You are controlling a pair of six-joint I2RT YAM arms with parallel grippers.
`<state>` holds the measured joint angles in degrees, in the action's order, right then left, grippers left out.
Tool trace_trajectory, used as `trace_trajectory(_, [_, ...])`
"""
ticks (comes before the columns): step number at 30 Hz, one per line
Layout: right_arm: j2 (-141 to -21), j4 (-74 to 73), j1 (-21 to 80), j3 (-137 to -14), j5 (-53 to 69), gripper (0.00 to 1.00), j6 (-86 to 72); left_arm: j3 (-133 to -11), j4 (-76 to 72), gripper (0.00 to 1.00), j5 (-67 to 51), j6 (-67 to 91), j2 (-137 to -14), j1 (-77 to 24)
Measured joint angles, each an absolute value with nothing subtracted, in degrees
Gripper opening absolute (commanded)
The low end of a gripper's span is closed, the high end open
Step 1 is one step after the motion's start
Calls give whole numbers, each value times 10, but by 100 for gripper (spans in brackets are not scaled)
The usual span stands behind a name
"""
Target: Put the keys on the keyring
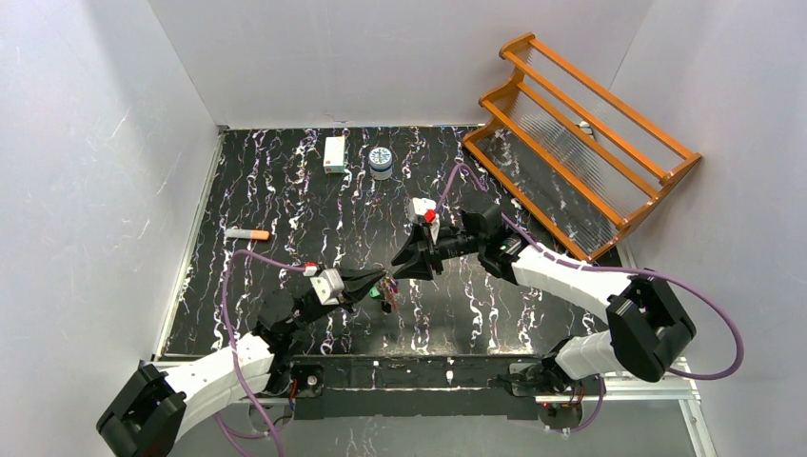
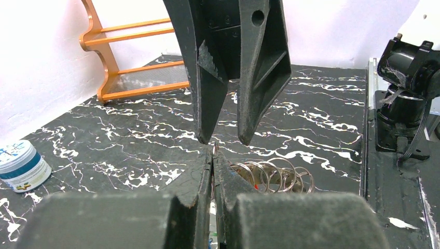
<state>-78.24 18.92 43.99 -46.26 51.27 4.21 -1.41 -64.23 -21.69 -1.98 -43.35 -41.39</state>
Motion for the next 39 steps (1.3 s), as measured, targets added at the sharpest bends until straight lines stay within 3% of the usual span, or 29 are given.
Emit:
trace_trajectory(19, [-821,247,446,-463,545,28,28,-14,-642,0,-219,-12,-434,-414])
trace_trajectory(21, [-824,248,447,-463,545,22,28,-14,-642,0,-219,-12,-434,-414])
trace_trajectory(24, [-830,251,448,-463,546,4,28,-14,-642,0,-220,-10,-434,-414])
trace_trajectory(27, [-831,251,448,-463,546,1,31,-14,-642,0,-220,-8,-434,-414])
trace_trajectory(28, [-831,251,448,-463,546,1,32,-14,-643,2,-220,-8,-434,-414])
trace_trajectory(31, [-831,244,448,-464,543,1,39,-14,-642,28,-219,-8,-434,-414])
trace_trajectory(33, [-830,221,448,-469,536,1,52,-14,-644,40,-219,-7,-434,-414])
trace_trajectory(39, [-825,84,448,-502,495,1,125,-23,-607,48,-218,-26,-416,-414])
